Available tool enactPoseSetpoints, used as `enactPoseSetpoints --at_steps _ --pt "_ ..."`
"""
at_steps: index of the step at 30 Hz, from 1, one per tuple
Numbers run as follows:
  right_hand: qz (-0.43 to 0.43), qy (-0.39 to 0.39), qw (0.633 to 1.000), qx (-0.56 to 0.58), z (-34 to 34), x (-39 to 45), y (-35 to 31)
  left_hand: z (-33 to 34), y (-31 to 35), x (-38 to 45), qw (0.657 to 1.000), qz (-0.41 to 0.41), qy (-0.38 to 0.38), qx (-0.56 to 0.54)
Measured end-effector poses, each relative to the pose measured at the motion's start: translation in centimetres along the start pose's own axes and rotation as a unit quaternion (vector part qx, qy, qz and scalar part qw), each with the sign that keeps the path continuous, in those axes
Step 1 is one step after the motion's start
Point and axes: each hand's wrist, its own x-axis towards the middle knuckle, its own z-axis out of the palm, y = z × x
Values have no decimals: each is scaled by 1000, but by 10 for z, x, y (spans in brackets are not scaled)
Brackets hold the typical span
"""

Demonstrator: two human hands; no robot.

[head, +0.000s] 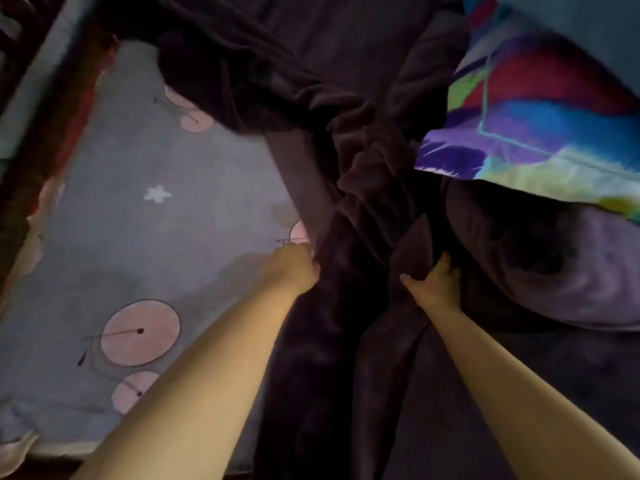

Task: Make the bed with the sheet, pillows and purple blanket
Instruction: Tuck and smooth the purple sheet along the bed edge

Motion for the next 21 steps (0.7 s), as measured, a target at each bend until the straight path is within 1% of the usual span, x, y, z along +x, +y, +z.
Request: enactPoseSetpoints --at_steps 2,4,5,8,9,11,12,13,14,15,16,17,18,19,20,21 --pt "-12 66 998 -2 18 16 5 23 -5 23 999 -9 -6 -43" --pt "-32 79 996 6 36 23 10 46 -7 36 993 -20 4 -112" --pt "-43 66 997 22 47 27 12 55 -8 41 985 -21 11 -168" --pt "-102 8 994 29 74 32 13 76 -11 50 940 -32 24 -339" --pt "-124 -1 992 37 79 31 13 78 -12 50 922 -32 15 -386" --pt "-158 -17 985 68 84 29 10 82 -16 48 874 -48 -40 -482" --pt "-173 -30 981 83 84 27 5 83 -18 47 861 -57 -58 -501" --pt "-188 -45 976 97 82 24 -1 81 -21 46 863 -69 -70 -496" --pt "-199 -62 970 122 81 19 -6 78 -28 45 880 -92 -77 -460" --pt "-192 -94 961 173 78 14 -13 72 -37 41 905 -105 -97 -400" --pt "-179 -132 948 228 75 8 -20 67 -47 36 931 -98 -134 -324" --pt "-178 -168 938 246 72 0 -27 59 -59 29 949 -80 -186 -240" --pt "-190 -200 930 245 71 -6 -32 54 -72 21 956 -64 -247 -146" --pt "-216 -236 922 217 71 -14 -36 47 -87 9 949 -65 -306 -44" --pt "-245 -279 912 174 72 -21 -38 41 -99 -2 926 -74 -366 62" --pt "-274 -317 902 108 75 -30 -40 35 -112 -14 895 -79 -412 149"
